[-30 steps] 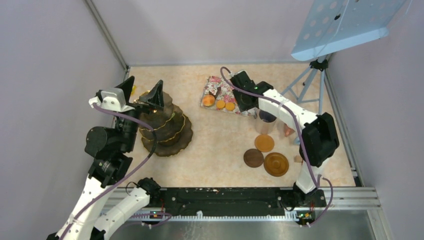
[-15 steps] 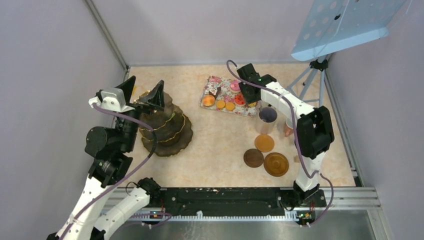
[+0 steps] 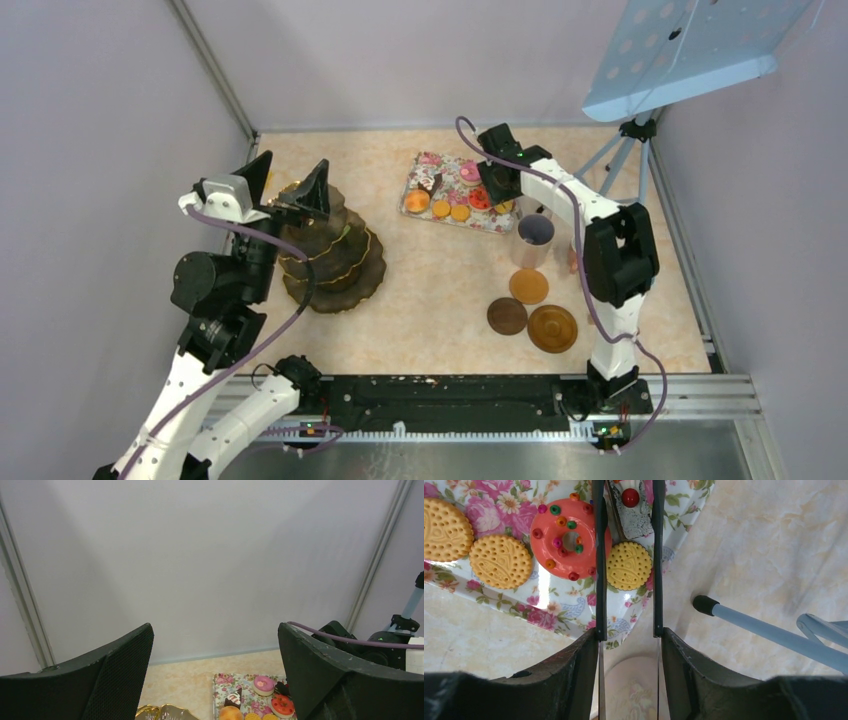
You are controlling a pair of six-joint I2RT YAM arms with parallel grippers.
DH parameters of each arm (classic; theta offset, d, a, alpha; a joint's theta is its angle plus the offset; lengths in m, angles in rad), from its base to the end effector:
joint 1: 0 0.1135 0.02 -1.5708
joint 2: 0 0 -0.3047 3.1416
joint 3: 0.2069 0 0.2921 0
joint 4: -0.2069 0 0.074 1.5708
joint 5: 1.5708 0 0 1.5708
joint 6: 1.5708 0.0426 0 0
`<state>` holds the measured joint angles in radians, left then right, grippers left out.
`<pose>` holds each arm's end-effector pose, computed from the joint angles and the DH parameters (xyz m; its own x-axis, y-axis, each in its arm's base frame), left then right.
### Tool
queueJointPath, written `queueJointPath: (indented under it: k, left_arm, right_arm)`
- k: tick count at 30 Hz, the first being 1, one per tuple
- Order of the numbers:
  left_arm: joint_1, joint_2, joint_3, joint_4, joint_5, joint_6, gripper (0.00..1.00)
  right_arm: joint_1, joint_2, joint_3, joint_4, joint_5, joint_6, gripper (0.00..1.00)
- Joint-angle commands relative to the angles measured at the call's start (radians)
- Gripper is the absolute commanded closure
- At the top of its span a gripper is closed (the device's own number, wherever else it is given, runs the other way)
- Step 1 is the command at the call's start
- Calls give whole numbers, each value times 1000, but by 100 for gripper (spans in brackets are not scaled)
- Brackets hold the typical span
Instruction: Serve the afternoon tea
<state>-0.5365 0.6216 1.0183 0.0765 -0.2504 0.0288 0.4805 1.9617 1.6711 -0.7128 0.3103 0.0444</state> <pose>0.1046 -0.0499 0.5093 0.4004 -0.2056 -0.8930 0.2942 0.9517 -0.0872 0.4394 0.2144 0.2742 -0.7602 -0.3486 -0.5483 -0.2611 0.9367 -0.2334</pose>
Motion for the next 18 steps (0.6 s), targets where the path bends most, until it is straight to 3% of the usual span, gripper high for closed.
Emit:
queueJointPath:
  k: [1,7,18]
  left_arm:
    - [5,13,-7,48,16,-3,1]
    - [6,17,-7,48,19,-2,1]
    - [6,19,-9,49,24,-4,1]
  right_arm:
    - [-22,18,53,41,-35,-8,54]
    - [-28,32,46,48,-52,-4,57]
    - [-27,-23,42,44,-59,-5,80]
